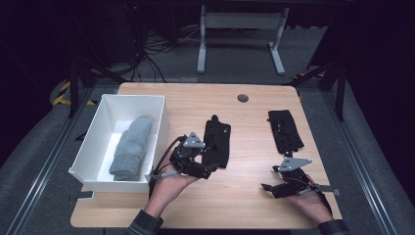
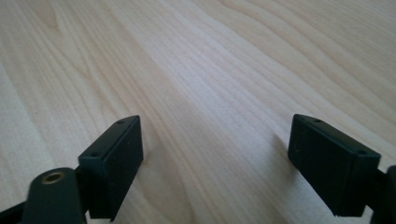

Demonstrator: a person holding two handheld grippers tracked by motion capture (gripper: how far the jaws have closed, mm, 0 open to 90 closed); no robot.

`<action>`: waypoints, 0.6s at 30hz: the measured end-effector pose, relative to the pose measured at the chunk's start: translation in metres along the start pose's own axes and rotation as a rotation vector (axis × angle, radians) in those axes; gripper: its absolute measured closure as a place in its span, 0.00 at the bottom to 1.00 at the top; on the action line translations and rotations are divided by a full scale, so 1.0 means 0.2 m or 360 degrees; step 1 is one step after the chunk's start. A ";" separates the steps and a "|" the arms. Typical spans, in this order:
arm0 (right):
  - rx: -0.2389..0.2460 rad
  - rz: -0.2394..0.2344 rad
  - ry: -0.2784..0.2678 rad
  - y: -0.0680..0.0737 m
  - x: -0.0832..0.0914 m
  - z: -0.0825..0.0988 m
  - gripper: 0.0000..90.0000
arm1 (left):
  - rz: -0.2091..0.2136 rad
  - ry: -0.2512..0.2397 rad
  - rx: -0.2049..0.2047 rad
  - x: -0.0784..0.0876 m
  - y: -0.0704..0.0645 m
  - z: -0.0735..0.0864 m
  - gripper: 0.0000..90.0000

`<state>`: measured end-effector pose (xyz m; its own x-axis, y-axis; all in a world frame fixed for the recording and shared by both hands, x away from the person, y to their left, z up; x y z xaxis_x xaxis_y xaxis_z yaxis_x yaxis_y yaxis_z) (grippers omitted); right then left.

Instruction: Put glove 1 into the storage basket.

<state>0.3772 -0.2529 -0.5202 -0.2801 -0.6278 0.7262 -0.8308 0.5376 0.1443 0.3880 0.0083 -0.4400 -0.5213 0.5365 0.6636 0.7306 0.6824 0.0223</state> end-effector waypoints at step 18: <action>-0.0122 0.0227 -0.0179 -0.23 0.13 -0.13 1.00 | -0.0032 0.0196 -0.0136 -0.17 -0.07 0.38 0.14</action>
<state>0.4196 -0.2795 -0.4898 -0.4479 -0.5988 0.6639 -0.7408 0.6643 0.0994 0.3617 0.0187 -0.5192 -0.4822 0.4546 0.7489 0.7582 0.6449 0.0967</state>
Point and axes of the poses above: each handheld gripper's, and its own axes: x roughly backward along the jaws, z roughly out of its underside, y roughly to its left, the point moved 8 cm from there along -x, roughly forward along the jaws, and after that the axes turned 13 degrees about -z, right-handed, at the moved point
